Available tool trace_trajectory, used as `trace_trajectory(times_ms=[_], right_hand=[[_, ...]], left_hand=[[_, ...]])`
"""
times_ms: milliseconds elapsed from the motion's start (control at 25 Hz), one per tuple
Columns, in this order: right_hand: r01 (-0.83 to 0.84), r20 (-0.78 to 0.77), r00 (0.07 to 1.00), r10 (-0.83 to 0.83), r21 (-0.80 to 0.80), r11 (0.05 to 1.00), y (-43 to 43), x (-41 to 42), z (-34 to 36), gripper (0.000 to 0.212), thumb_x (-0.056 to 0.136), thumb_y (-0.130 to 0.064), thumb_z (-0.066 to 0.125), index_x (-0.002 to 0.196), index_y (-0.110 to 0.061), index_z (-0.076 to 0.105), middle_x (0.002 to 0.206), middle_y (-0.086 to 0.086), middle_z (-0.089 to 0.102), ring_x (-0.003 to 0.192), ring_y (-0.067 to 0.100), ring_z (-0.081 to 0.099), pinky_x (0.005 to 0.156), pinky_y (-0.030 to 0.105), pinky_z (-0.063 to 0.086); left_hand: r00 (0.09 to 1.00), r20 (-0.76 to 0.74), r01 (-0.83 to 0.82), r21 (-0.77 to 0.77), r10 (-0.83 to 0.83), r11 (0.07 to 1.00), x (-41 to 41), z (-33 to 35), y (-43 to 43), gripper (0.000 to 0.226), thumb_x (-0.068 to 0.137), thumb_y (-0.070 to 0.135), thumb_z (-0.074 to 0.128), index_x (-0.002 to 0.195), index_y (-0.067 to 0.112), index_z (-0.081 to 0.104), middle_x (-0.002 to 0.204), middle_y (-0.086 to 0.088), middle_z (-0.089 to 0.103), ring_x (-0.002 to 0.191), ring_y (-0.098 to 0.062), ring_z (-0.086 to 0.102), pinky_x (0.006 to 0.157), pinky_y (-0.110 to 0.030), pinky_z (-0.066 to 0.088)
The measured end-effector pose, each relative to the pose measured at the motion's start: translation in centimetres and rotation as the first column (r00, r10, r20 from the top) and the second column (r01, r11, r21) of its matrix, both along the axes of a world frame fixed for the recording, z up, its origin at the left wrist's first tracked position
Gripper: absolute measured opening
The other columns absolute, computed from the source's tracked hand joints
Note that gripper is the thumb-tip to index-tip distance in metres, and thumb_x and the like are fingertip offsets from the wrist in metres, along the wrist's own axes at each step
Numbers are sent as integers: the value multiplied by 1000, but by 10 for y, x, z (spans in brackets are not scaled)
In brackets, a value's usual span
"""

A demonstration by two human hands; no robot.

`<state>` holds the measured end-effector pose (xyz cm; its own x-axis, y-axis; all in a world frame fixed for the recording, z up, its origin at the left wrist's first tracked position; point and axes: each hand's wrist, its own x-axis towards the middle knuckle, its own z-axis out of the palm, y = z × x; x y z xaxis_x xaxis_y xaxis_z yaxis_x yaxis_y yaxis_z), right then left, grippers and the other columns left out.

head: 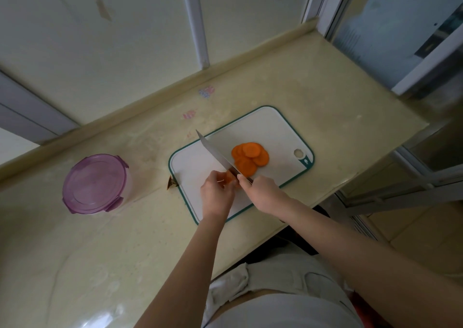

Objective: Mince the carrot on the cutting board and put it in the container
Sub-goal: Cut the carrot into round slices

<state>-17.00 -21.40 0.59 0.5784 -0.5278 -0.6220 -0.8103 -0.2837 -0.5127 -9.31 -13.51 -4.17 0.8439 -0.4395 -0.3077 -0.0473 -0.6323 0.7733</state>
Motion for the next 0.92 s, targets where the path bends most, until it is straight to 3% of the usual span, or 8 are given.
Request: trace_trajectory(times_ms=[280,480,920], right_hand=[[5,70,997,-10,70,998,-12,-22,13,46,101,-46,31,60,-24,33,60,4,41,54,15,41,50,25,31],[48,98,994,-54,67,997,-8,-33,19,56,98,-49,37,56,-13,35,53,1,40,48,15,41,50,26,32],[47,48,998,-48,33,998,2,-39,20,55,98,-49,34,59,-11,39,57,3,43,52,16,43,53,29,33]], left_hand=[[998,-68,-2,-25,0,1000,4,0,2,18,84,16,67,100,12,59,96,-2,63,90,-14,59,79,-22,47],[996,-95,-10,-40,6,999,5,3,2,17,85,14,66,100,11,58,96,-1,62,90,-14,59,78,-21,46],[997,-80,12,-30,-14,999,4,3,0,14,86,13,65,96,14,55,96,-2,60,90,-15,58,78,-22,46]])
